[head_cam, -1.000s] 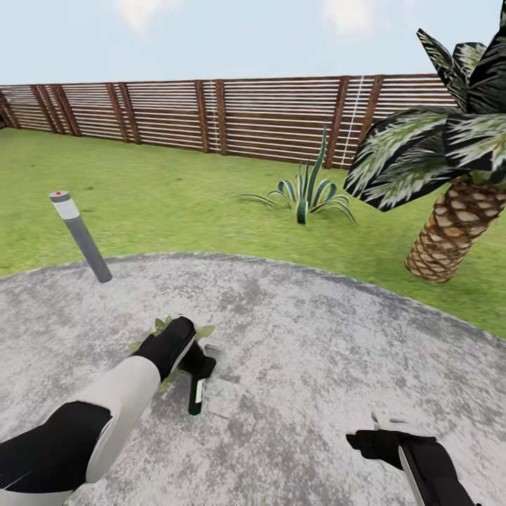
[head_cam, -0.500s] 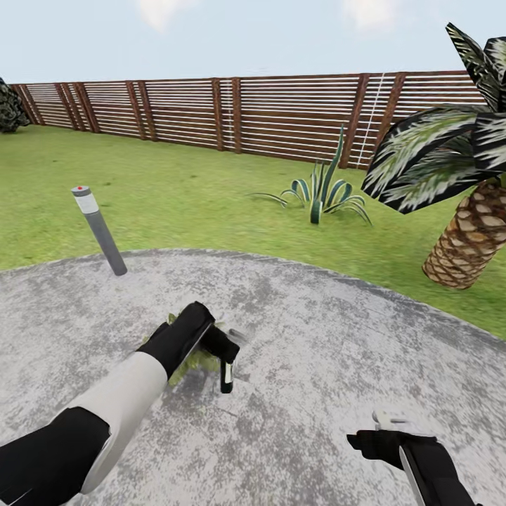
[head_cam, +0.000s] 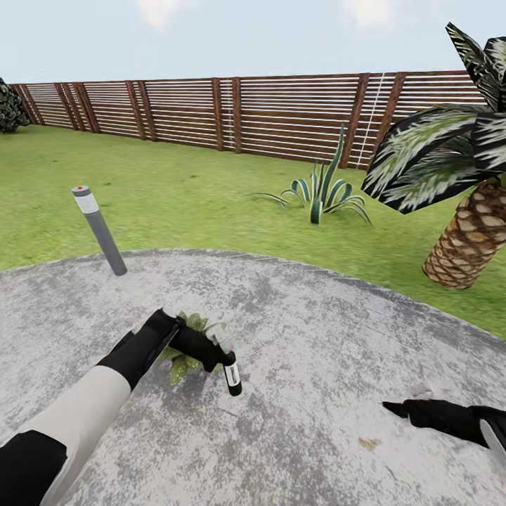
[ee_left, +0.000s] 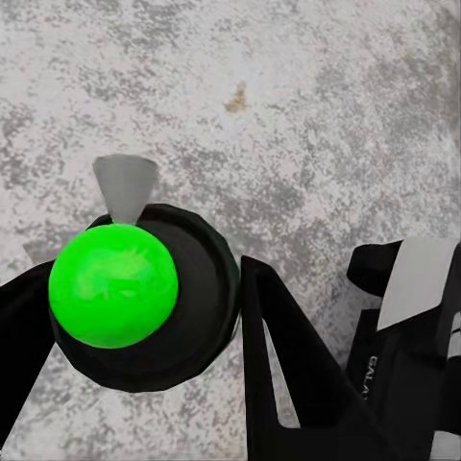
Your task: Pick up the pesticide atomizer in the garden and spray insectifuge to fully cover both potted plants in the garden.
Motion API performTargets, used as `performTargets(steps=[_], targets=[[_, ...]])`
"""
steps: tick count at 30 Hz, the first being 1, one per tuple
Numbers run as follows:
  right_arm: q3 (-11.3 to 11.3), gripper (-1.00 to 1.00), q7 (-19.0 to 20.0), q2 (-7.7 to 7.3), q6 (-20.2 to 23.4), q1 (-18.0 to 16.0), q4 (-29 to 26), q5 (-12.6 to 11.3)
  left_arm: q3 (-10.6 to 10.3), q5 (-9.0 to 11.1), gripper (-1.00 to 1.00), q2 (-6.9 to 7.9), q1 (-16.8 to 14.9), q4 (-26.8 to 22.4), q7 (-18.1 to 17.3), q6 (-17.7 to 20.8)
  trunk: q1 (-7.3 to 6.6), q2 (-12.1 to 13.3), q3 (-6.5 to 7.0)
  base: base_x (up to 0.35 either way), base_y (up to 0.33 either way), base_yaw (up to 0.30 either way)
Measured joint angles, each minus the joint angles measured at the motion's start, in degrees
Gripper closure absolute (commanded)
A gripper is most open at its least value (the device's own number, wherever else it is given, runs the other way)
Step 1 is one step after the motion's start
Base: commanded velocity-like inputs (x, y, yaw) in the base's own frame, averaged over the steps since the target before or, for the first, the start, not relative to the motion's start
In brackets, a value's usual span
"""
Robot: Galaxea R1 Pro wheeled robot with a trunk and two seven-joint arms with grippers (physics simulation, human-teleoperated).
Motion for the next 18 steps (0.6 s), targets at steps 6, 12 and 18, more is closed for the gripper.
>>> performTargets(steps=[6,12,18], targets=[[-0.09,-1.00,18.06,-6.40,-7.67,-0.03,0.35,-1.83,-0.28,-0.14,1.00,0.02,0.11,-0.11,-4.50,-3.67,0.00,0.00,0.00,0.000,0.000,0.000],[-0.20,-1.00,22.95,-11.03,-9.17,-0.04,0.17,-2.02,-1.01,-0.62,1.00,-0.46,-0.63,0.21,-5.40,-4.11,0.00,0.00,0.00,0.000,0.000,0.000],[-0.18,-1.00,23.25,-11.72,-9.16,-0.04,-3.23,-2.08,-2.60,-0.73,1.00,-6.88,-3.96,0.57,-5.03,-4.10,0.00,0.00,0.00,0.000,0.000,0.000]])
